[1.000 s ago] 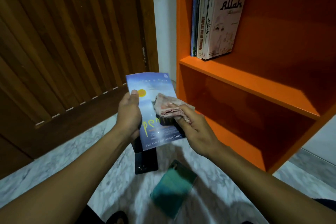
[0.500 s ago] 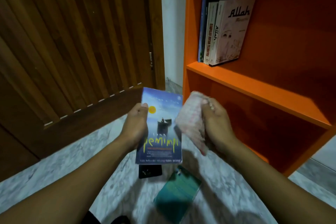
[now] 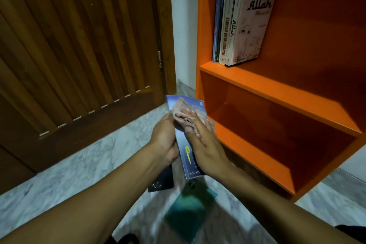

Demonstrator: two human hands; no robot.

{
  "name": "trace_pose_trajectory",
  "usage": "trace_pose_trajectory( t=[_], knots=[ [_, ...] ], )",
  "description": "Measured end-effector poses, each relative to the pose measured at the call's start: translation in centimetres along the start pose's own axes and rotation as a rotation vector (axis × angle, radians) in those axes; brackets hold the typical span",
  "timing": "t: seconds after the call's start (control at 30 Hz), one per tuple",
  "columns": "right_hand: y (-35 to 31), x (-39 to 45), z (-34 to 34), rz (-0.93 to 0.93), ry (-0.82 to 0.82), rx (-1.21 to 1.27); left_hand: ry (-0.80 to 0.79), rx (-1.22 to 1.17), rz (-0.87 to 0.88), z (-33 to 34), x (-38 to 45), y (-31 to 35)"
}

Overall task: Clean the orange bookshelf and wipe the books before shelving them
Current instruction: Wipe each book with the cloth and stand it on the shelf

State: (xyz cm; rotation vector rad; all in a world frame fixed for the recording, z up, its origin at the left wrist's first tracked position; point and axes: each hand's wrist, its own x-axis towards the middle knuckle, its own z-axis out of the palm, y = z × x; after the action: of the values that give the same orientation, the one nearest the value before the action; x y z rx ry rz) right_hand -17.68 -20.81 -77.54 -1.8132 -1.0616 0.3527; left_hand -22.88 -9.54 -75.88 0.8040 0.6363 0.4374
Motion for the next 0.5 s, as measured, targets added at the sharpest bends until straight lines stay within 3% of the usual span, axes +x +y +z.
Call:
trace_pose_trajectory(
  t=[0.2, 0.37, 0.5],
  knots=[
    [0.0, -1.2, 0.6, -0.001, -0.210, 0.162, 0.253, -0.080, 0.052, -1.8, 0.5, 3.1],
    [-1.1, -1.8, -1.2, -0.035, -0.278, 0.382, 0.402, -0.042, 0.255, -4.1, 0.7, 5.4],
    [-0.4, -0.5, -2.9, 0.061, -0.075, 0.426, 0.403, 0.006, 0.358, -5.0, 0.3, 7.2]
  ],
)
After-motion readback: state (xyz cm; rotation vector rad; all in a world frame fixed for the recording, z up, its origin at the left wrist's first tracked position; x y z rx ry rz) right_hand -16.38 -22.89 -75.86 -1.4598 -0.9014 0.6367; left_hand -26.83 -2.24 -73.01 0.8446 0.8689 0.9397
